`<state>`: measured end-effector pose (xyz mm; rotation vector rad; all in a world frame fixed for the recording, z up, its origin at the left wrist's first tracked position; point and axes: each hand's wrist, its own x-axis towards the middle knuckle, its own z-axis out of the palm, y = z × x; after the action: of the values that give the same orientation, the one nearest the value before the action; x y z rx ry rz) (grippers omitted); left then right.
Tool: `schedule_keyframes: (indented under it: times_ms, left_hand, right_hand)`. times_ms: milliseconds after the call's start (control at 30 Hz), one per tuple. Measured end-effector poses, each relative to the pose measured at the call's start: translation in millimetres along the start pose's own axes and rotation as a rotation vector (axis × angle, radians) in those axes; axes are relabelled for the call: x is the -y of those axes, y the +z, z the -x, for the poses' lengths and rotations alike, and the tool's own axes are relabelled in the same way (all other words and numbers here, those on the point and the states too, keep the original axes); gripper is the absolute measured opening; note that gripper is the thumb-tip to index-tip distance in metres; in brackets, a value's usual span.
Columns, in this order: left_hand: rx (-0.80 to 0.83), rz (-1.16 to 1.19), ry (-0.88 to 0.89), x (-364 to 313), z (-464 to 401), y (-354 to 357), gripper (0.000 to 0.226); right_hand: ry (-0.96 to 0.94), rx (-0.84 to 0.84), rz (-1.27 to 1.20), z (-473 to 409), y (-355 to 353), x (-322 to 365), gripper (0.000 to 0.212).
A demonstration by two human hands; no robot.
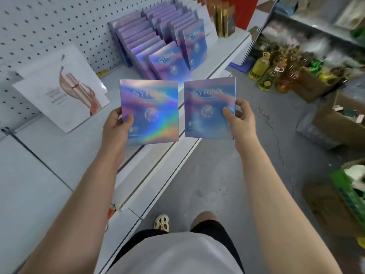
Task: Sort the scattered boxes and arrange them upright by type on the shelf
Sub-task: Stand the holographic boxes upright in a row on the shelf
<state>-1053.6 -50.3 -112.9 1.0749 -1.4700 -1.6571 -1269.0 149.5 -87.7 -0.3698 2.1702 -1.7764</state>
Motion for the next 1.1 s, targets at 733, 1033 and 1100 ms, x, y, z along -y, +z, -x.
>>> schedule_keyframes:
  times_ms: [733,1033,1100]
  left_hand:
    - [-0.501,0.09,0.088,-20,-131,194,0.021]
    - [-0.557,0.157,0.105,-27,-158,196,0.031]
    - [-0.57,0.172,0.097,-26,-157,202,0.031]
  right_hand:
    - [-0.12,0.601,0.072,-382,31,22,0.025]
    - [-0.362,0.732,0.457,-440,68,15,0.046]
    - [-0.43,0.725,0.562,-443,76,14,0.054]
